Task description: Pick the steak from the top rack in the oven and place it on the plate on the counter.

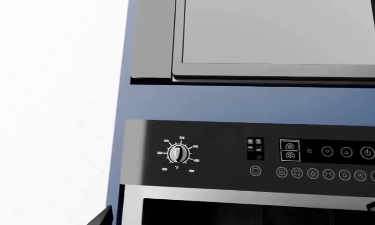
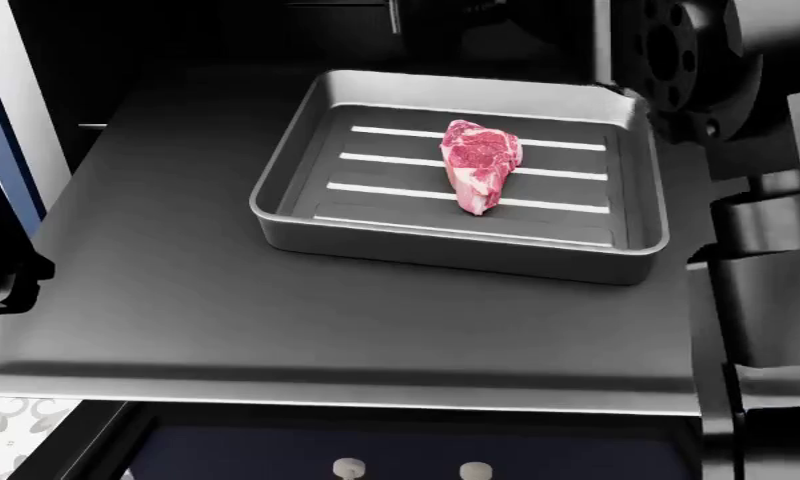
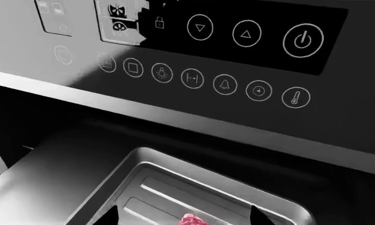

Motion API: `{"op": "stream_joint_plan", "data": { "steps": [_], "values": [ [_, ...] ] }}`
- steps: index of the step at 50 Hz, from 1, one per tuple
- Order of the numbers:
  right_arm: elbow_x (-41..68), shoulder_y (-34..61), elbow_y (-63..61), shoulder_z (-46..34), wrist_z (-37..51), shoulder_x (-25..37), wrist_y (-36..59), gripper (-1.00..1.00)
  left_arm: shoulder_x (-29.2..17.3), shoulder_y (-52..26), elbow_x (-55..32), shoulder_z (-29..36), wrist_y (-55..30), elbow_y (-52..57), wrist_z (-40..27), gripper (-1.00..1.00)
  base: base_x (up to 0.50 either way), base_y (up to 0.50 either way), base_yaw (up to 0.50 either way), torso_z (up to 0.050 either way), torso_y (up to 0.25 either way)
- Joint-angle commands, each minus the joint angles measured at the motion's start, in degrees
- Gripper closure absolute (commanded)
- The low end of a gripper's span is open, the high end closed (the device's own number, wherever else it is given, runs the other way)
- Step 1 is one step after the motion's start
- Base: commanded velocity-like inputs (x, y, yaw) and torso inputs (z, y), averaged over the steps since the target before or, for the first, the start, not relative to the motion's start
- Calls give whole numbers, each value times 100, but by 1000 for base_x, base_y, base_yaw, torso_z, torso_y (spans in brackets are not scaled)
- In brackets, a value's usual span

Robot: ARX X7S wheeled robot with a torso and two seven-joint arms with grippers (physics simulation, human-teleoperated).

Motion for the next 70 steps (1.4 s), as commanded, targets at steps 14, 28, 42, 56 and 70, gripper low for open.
{"op": "stream_joint_plan", "data": {
  "steps": [14,28,42,56,70],
  "values": [
    [448,-709,-32,391,699,199,418,-100,-36,169,39,343,360,-224,-117,-100,0,0,0,0,0],
    [250,-877,140,54,368,105,-27,-100,-86,291,-13,346,479,-155,-173,-100,0,0,0,0,0],
    [-64,-664,841,-233,22,-10,-512,-100,-123,391,-47,344,658,-238,-210,-100,0,0,0,0,0],
    [-295,-626,1473,-450,-312,-315,-1105,-100,-180,418,-79,381,718,-269,-258,-100,0,0,0,0,0],
    [-86,-893,826,-360,-126,-164,-784,-100,-198,476,-103,462,776,-247,-332,-100,0,0,0,0,0]
  ]
}}
